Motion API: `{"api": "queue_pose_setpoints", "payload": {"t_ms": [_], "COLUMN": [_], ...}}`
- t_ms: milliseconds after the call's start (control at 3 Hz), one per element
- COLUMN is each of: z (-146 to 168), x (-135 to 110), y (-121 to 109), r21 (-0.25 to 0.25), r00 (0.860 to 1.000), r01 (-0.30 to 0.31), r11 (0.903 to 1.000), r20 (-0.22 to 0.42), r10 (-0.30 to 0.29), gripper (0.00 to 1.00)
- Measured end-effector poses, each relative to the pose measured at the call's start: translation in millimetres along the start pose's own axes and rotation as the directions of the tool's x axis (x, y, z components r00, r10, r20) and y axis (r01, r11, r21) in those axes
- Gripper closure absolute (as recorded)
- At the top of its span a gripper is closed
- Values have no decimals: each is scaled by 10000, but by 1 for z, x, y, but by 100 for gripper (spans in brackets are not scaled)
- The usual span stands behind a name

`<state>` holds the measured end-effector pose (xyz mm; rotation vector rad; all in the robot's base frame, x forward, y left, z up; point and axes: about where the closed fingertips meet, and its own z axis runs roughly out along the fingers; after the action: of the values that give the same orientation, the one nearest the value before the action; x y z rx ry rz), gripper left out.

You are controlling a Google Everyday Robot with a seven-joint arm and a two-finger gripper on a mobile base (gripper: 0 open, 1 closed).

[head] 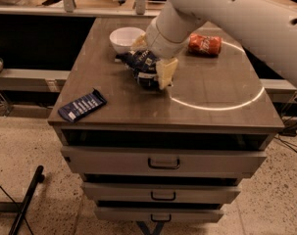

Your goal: Move blue chip bag near white bowl

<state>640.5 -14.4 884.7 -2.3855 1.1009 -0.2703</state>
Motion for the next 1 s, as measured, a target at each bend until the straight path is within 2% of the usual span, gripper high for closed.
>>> {"api": "queue_pose_setpoints", "payload": {"t_ms": [333,667,1000], "z": [-8,-32,-87], "x": [22,52,87], "y": [6,37,89], "r21": [195,689,1485], "r00": [9970,9697,8904], "r01": [-741,-2109,-4159], "r11": [9971,9751,8972], "r20": [226,1408,2671], "r10": [736,1998,3685], "gripper": [0,0,0]}}
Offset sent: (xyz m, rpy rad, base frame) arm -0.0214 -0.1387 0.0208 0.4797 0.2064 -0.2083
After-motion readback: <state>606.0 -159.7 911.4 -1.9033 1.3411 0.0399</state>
